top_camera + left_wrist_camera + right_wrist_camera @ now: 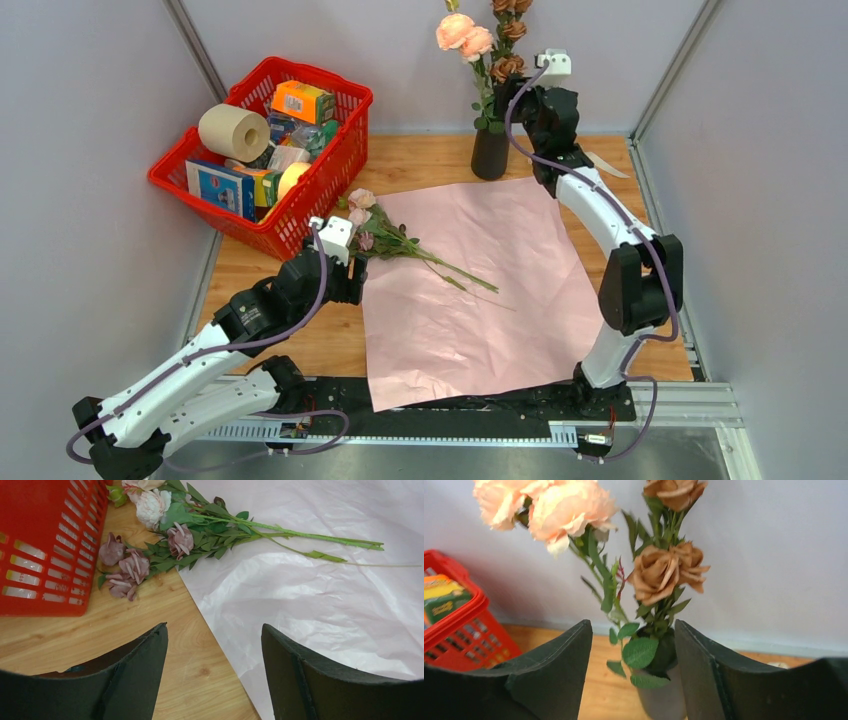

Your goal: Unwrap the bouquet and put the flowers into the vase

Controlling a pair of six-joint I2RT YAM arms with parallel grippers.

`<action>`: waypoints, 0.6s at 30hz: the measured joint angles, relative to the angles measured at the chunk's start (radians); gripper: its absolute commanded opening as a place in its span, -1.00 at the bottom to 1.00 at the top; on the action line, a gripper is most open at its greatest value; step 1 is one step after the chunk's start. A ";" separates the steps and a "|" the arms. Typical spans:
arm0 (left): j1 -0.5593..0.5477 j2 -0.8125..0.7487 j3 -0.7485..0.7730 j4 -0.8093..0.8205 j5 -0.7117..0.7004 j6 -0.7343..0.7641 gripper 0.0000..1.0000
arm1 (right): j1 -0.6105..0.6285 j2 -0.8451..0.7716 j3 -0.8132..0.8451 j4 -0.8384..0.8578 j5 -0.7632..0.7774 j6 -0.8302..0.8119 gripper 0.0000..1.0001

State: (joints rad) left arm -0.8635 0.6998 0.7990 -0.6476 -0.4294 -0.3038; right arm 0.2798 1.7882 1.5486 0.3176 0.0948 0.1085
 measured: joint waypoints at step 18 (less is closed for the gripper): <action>0.000 -0.002 0.000 0.000 -0.007 0.000 0.53 | 0.180 -0.183 -0.398 -0.247 -0.355 0.150 0.08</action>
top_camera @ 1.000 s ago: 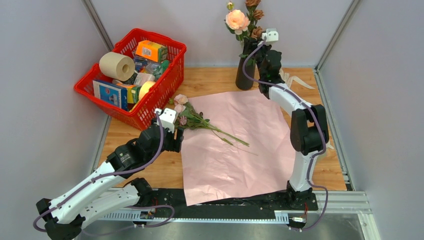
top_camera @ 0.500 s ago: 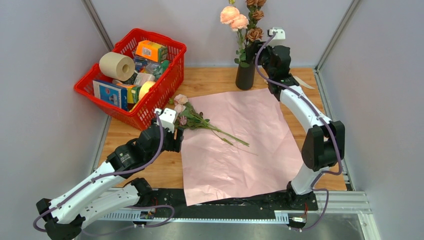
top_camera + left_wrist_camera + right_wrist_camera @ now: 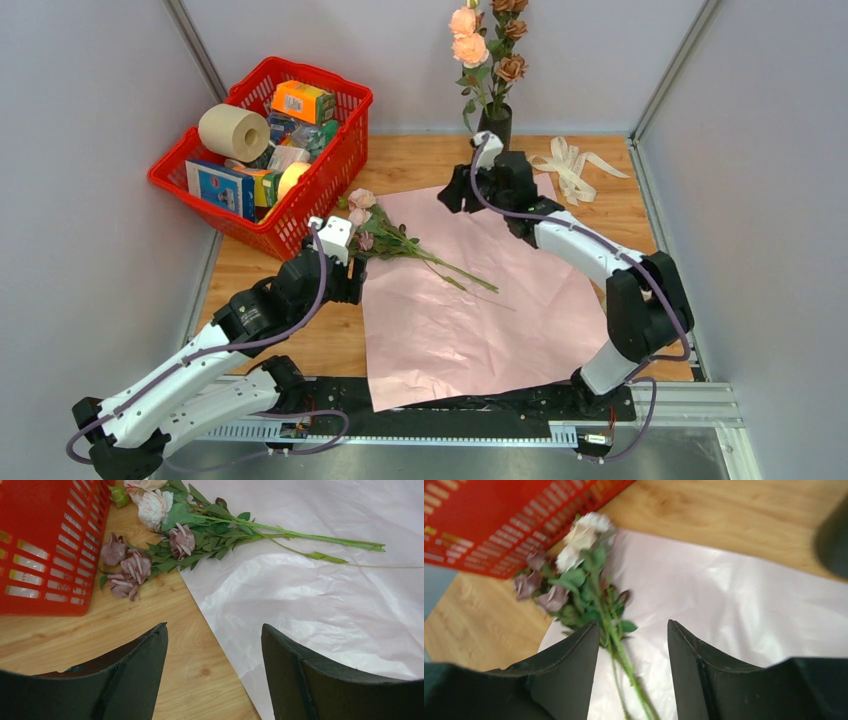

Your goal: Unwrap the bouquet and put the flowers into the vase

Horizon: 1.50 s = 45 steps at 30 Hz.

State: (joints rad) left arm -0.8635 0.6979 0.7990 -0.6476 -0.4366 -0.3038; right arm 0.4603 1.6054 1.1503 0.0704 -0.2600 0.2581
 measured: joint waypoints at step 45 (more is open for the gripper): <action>0.000 -0.008 0.000 0.000 0.001 0.000 0.53 | 0.246 0.372 0.141 -0.183 0.010 -0.138 -0.38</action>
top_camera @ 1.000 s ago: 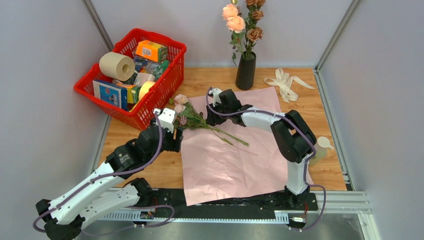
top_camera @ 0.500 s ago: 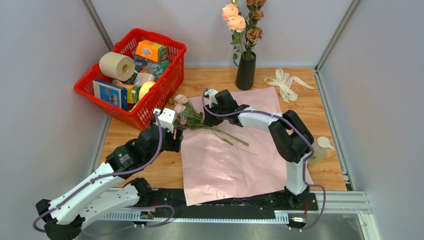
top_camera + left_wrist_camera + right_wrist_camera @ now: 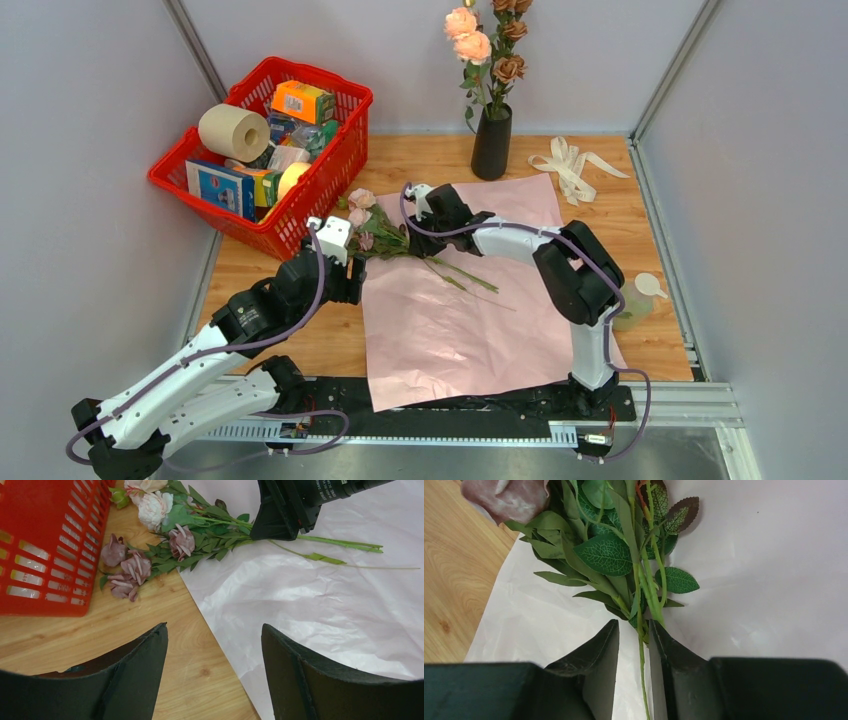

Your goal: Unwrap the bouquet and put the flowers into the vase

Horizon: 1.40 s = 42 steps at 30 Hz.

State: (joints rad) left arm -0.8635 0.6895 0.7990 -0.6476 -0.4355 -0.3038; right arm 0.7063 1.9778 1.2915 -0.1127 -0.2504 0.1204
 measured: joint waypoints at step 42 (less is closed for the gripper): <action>0.000 0.000 0.000 0.000 0.000 0.000 0.54 | 0.026 -0.232 -0.006 0.023 0.147 -0.016 -1.00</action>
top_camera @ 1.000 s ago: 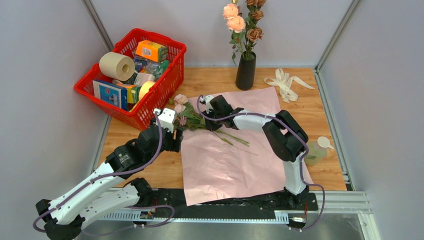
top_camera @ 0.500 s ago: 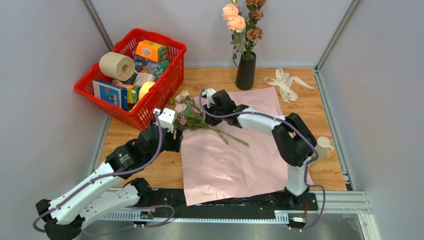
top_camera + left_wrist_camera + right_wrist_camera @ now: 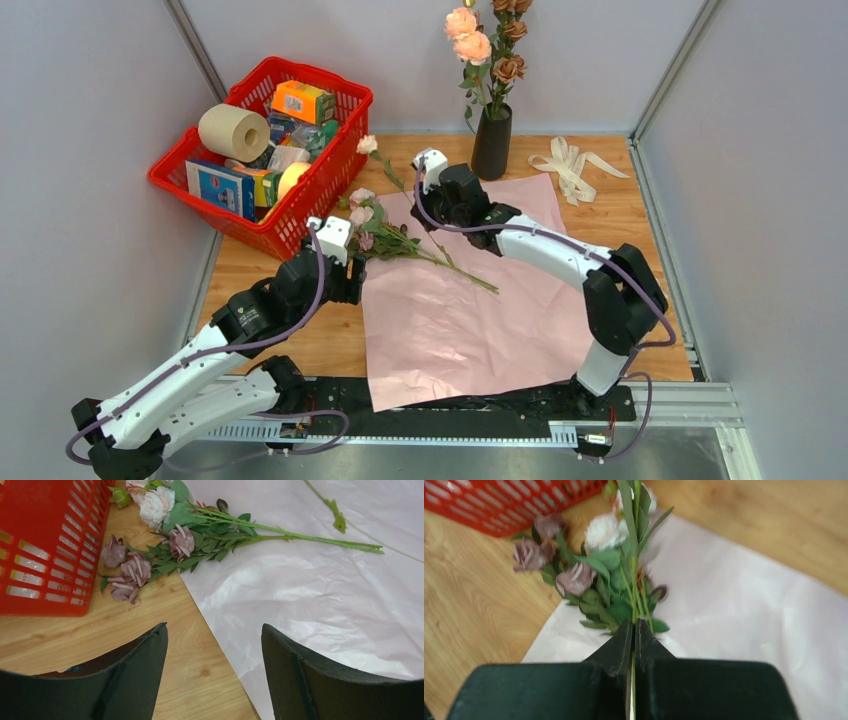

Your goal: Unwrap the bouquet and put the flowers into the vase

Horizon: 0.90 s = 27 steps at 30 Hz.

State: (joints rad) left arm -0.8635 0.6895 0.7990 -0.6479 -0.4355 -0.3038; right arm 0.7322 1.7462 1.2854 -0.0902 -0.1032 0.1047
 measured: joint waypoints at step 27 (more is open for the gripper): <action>0.000 0.000 0.000 0.000 0.007 0.000 0.54 | -0.394 -0.034 0.022 1.198 0.146 -0.071 -1.00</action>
State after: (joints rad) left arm -0.8635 0.6891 0.7990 -0.6476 -0.4282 -0.3038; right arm 0.3378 1.7126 1.3075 1.1076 0.0433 0.0341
